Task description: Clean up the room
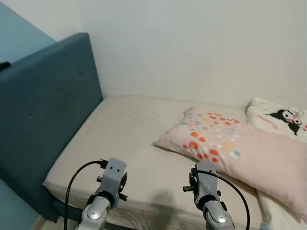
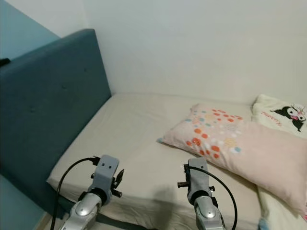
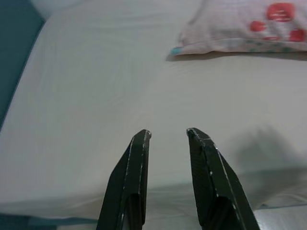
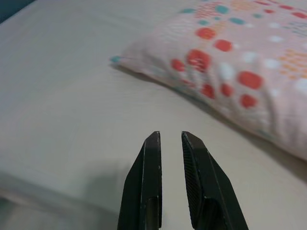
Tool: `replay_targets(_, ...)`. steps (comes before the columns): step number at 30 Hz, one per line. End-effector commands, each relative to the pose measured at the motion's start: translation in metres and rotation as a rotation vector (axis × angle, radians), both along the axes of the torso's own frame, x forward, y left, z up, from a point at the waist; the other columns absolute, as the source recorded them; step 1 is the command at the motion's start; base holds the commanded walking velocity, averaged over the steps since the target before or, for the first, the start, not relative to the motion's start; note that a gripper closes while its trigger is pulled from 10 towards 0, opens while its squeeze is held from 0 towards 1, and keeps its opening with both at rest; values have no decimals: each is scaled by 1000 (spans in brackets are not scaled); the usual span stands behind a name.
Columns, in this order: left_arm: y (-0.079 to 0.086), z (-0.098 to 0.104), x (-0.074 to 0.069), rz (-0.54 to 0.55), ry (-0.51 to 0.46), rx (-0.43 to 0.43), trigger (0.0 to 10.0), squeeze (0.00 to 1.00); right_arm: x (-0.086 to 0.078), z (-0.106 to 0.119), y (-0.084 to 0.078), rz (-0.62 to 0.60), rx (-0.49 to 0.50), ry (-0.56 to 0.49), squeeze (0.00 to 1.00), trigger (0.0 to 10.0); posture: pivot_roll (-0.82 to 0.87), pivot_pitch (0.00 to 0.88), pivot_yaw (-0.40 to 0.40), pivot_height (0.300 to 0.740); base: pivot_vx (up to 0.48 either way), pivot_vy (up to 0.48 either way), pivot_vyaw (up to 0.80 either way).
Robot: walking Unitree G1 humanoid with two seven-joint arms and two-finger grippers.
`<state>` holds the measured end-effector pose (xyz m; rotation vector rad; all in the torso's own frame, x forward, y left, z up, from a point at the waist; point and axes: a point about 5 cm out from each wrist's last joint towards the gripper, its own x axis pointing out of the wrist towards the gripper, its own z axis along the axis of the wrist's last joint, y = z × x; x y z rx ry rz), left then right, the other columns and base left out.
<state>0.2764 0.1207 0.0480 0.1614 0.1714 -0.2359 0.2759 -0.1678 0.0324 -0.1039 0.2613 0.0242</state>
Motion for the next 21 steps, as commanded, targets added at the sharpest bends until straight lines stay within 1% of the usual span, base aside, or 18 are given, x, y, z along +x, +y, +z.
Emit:
replay_targets(1, -2, -2, -1, -5, 13, 11, 10000, 0, -2, -1, -2, -16, 16, 1, 0, 10000, -37, 70, -2, 740, 0, -480, 0)
replay_targets(5, -2, -2, -1, -3, 13, 11, 10000, 0, -3, -1, -2, -20, 19, 5, 0, 10000, -37, 69, -2, 740, 0, -480, 0)
replay_targets(9, -1, -2, -1, -1, 15, 12, 10000, 0, -3, -2, -1, 3, -3, 16, 0, 10000, -39, 71, -2, 740, 0, -480, 0)
replay_targets(12, -1, -2, -1, 0, 15, 12, 10000, 0, -3, -2, -2, -1, -16, 18, 0, 10000, -38, 70, -5, 740, 0, -480, 721)
replay_targets(14, -1, -2, -1, 4, 17, 11, 10000, 0, -3, -2, -3, -20, -3, 12, 0, 10000, -37, 69, -5, 740, 0, -480, 0)
replay_targets(18, 0, -3, -1, 11, 19, 12, 10000, 0, -2, -2, -3, -6, -28, 9, 0, 10000, -37, 68, -9, 740, 0, -480, 0)
replay_targets(21, 1, -3, -1, 14, 24, 2, 10000, 0, -2, -2, -3, -12, -24, 12, 0, 10000, -36, 66, -10, 740, 0, 0, 0)
